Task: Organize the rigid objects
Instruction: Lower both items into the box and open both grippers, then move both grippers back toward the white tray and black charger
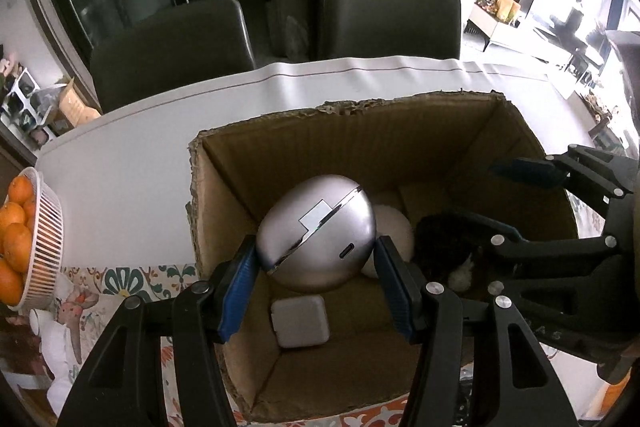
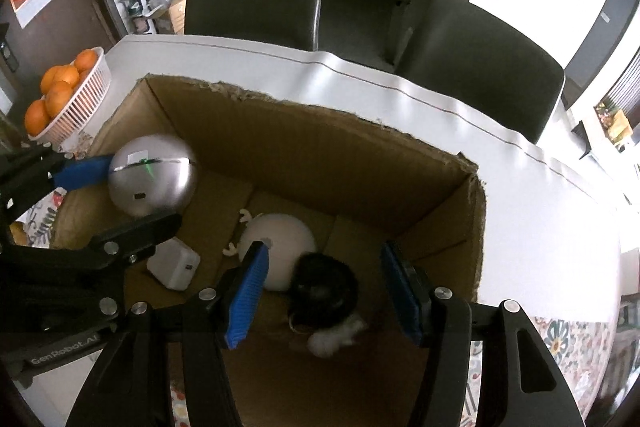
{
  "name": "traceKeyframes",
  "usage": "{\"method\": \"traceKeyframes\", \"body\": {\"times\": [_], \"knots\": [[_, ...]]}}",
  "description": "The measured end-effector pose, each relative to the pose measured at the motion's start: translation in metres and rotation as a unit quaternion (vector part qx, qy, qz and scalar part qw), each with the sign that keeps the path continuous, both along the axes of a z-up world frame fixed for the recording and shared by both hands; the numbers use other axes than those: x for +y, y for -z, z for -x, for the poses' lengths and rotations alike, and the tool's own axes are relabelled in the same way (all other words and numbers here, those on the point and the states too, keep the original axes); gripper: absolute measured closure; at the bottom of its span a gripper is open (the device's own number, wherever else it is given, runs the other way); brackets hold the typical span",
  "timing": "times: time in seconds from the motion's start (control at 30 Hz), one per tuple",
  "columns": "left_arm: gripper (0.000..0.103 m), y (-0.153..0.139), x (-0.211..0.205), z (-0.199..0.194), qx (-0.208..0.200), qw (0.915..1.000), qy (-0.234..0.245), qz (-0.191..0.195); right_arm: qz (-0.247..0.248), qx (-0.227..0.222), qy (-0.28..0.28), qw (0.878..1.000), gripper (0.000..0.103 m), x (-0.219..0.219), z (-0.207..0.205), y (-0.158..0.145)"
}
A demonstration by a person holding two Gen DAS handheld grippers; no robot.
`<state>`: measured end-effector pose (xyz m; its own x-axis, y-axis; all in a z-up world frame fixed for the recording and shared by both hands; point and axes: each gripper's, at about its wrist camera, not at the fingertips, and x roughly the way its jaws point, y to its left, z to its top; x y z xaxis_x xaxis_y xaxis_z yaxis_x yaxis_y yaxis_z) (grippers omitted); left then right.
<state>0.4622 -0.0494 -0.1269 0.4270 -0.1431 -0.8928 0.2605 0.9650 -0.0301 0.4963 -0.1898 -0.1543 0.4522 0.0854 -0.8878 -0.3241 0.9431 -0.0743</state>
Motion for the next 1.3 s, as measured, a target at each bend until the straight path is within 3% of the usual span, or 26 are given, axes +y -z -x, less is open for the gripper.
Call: {"method": "traceKeyframes", "body": {"times": [0.37, 0.83, 1.3], "knots": [[0.041, -0.019, 0.001, 0.02, -0.014, 0.9997, -0.017, 0.007, -0.016, -0.038, 0.024, 0.999, 0.042, -0.009, 0.019, -0.024], [0.033, -0.058, -0.015, 0.084, -0.079, 0.9966, -0.02, -0.015, -0.024, -0.136, 0.074, 0.988, 0.041, -0.033, 0.095, -0.064], [0.033, -0.045, -0.039, 0.134, -0.07, 0.9975, 0.007, -0.008, -0.038, -0.138, 0.095, 0.985, 0.039, -0.063, 0.148, -0.055]]}}
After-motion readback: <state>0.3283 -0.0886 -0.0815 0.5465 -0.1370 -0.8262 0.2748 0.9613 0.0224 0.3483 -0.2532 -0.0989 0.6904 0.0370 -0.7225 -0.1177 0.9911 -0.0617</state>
